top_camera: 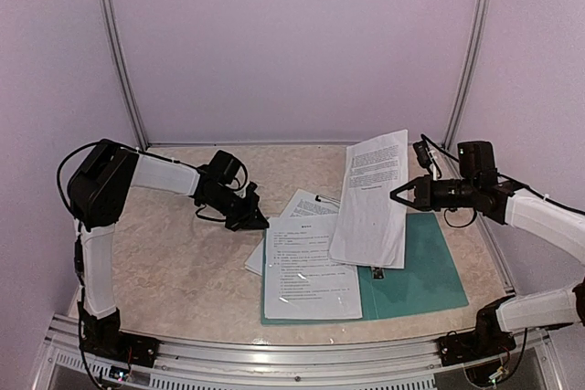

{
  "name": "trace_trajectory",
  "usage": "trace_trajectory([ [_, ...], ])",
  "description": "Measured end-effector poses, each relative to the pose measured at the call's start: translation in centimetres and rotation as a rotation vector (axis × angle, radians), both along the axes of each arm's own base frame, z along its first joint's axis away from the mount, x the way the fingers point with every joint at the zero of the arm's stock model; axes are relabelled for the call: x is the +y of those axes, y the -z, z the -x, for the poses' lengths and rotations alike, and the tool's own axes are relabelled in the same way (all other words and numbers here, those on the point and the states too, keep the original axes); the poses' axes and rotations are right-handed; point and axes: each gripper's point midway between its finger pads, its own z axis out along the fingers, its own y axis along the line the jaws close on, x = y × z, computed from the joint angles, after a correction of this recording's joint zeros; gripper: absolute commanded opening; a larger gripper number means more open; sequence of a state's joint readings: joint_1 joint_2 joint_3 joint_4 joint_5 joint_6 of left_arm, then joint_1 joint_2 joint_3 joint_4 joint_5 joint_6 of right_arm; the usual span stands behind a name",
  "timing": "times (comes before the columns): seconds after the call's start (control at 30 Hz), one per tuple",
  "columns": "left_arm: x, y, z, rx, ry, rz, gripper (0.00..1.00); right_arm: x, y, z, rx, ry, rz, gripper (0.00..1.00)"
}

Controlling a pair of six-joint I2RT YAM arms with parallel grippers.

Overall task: Put the files into the folder
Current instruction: Adjust the folder with some files at the center of the board.

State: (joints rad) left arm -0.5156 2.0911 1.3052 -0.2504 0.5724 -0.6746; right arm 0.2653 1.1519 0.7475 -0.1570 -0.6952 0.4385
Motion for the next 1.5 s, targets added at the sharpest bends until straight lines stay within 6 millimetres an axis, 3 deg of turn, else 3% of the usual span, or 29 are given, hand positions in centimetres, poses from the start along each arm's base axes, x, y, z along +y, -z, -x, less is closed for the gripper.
trace_trajectory([
  [0.33, 0.3, -0.8, 0.1, -0.009, 0.012, -0.001, 0.0, 0.0, 0.2, 0.1, 0.004, 0.0, 0.001, 0.0],
  [0.67, 2.9, -7.6, 0.7, -0.107, 0.029, -0.047, 0.0, -0.1, 0.0, 0.2, 0.009, 0.0, 0.003, 0.0],
  [0.9, 4.7, -10.6, 1.7, -0.153, 0.051, -0.101, 0.0, 0.0, -2.1, -0.1, -0.038, 0.0, -0.01, 0.0],
  [1.3, 10.1, -9.5, 2.2, -0.166, 0.087, -0.387, 0.0, -0.1, -2.0, -0.4, 0.003, -0.002, 0.029, 0.0],
  [1.5, 12.7, -8.0, 0.3, -0.172, 0.083, -0.503, 0.0, -0.1, -1.1, 0.3, 0.065, -0.028, 0.059, 0.0],
])
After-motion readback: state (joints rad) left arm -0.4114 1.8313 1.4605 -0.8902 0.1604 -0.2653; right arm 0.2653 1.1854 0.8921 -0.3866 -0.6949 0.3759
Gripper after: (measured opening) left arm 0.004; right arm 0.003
